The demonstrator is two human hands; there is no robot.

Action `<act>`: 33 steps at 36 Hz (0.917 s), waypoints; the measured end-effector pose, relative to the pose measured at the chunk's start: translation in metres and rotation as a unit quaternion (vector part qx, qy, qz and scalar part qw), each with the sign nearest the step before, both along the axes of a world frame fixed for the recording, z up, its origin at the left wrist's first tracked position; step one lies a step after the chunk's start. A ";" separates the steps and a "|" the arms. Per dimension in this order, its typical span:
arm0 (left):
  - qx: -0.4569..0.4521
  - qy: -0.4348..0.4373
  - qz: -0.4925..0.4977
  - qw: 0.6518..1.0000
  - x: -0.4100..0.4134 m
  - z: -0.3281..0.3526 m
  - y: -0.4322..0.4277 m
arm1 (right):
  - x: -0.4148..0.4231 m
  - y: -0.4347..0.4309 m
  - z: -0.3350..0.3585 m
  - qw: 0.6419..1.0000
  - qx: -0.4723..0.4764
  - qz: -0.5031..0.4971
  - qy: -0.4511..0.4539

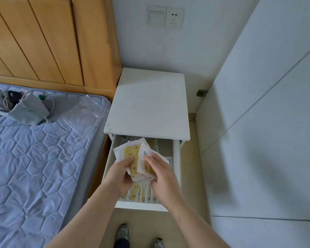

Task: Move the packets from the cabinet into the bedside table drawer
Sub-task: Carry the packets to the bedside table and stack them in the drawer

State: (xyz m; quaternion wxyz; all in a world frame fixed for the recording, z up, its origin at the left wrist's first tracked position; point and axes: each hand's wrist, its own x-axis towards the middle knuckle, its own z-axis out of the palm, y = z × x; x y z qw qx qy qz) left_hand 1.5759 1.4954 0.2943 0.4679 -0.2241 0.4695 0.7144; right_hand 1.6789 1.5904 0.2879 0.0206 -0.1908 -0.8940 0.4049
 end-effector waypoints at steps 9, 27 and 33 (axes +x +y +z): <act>-0.094 0.058 -0.022 0.994 -0.008 -0.071 0.021 | 0.007 0.043 -0.064 0.995 -0.001 -0.086 0.050; -0.068 0.170 -0.116 0.976 -0.087 -0.251 0.052 | -0.077 0.093 -0.245 0.950 -0.278 -0.060 0.125; -0.046 0.233 -0.118 0.964 -0.099 -0.262 0.057 | -0.092 0.103 -0.256 0.905 -0.396 -0.117 0.103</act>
